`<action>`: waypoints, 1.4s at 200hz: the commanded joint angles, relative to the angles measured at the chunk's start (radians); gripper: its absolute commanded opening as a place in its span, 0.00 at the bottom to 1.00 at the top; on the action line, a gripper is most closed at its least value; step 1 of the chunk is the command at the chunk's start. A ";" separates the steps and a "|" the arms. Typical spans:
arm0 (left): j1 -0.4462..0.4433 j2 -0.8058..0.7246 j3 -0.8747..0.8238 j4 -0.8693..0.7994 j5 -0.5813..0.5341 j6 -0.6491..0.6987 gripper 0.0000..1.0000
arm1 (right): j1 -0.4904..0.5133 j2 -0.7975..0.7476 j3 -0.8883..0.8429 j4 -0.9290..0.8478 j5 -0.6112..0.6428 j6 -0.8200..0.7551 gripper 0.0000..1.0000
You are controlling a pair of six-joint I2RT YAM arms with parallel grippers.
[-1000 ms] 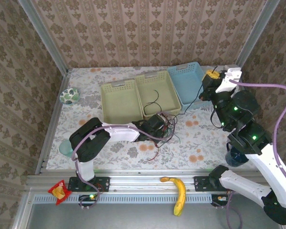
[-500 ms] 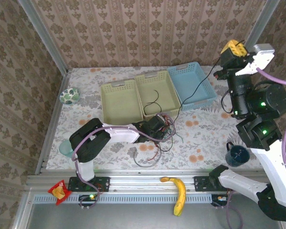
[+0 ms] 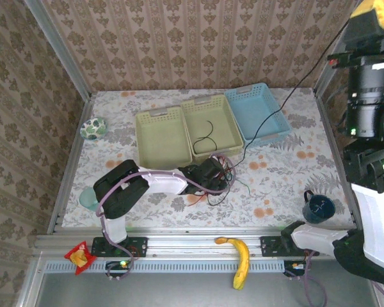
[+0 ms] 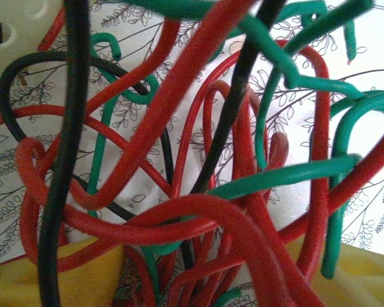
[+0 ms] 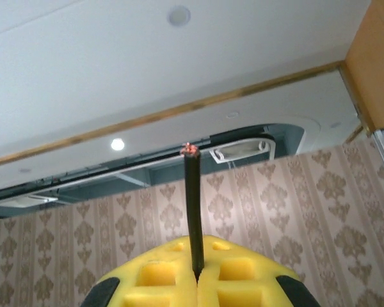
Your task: Untangle the cables
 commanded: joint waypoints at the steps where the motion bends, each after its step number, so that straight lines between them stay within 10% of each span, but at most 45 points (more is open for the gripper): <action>1: 0.008 0.068 -0.086 -0.231 0.033 -0.033 0.76 | -0.010 0.069 0.150 0.006 -0.032 -0.026 0.00; 59: 0.002 0.013 -0.075 -0.247 0.012 -0.021 0.98 | -0.014 0.332 0.668 -0.470 -0.162 0.152 0.00; 138: 0.050 -0.456 -0.047 -0.218 -0.020 0.080 1.00 | 0.052 0.101 -0.100 -0.583 -0.234 0.373 0.00; 280: 0.167 -0.668 -0.010 -0.182 0.329 0.132 1.00 | 0.085 -0.062 -0.410 -0.493 -0.490 0.361 0.00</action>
